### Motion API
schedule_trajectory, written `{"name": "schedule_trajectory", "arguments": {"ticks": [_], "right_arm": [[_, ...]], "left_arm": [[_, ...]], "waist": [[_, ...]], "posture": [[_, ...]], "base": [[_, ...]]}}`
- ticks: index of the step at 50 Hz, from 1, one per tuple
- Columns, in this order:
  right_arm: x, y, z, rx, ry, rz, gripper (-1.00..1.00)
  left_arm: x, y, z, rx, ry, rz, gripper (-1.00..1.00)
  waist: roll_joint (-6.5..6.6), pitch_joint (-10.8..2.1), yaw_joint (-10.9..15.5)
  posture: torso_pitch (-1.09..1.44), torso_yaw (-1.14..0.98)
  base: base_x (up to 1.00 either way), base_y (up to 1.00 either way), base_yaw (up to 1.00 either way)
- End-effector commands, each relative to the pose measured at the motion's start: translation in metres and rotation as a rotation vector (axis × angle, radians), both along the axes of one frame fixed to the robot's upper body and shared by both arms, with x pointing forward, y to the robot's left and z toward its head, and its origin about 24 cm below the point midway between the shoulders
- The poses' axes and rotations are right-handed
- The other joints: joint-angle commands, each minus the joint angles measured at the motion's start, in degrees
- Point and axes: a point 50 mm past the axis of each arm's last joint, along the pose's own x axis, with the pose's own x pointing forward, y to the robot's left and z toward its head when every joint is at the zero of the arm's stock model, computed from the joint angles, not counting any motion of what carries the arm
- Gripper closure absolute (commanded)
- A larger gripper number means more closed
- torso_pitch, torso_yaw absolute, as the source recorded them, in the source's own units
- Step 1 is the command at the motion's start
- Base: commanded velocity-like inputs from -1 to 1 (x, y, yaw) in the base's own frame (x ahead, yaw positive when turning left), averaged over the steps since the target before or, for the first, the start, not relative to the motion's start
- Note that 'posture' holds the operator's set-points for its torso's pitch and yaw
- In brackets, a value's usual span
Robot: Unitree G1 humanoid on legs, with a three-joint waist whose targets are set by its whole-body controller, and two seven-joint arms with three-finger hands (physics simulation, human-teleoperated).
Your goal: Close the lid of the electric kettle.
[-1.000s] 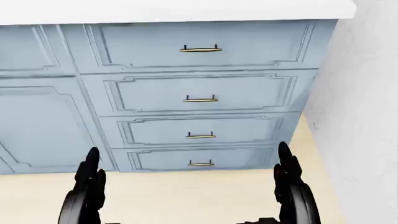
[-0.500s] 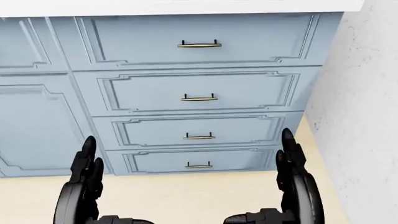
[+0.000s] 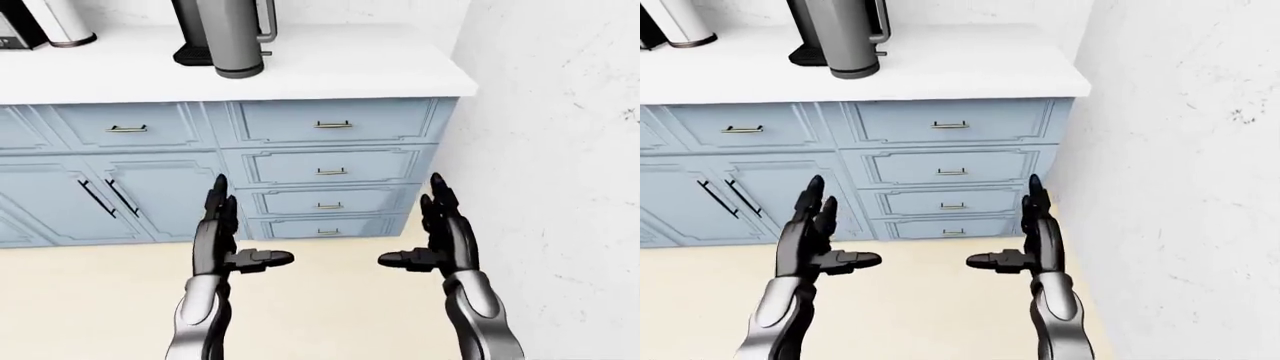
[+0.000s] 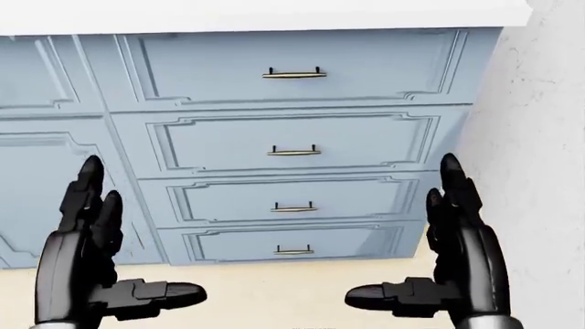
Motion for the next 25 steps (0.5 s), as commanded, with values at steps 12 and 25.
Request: {"name": "schedule_trajectory", "arguments": {"ticks": [12,25], "right_arm": [[-0.009,-0.026,0.082,-0.067,-0.167,-0.055,-1.00],[-0.028,-0.046,0.142,-0.129,-0.256,-0.103,-1.00]], "left_arm": [[-0.013,0.043,0.094,0.042,-0.168,0.097,-1.00],[-0.042,0.081,0.177,-0.005,-0.301,0.193,-1.00]], "waist": [[0.25,-0.84,0.01],[0.95,0.10,0.04]], "posture": [[0.00,0.00],[0.00,0.00]], "base": [[0.00,0.00,0.00],[0.00,0.00,0.00]]}}
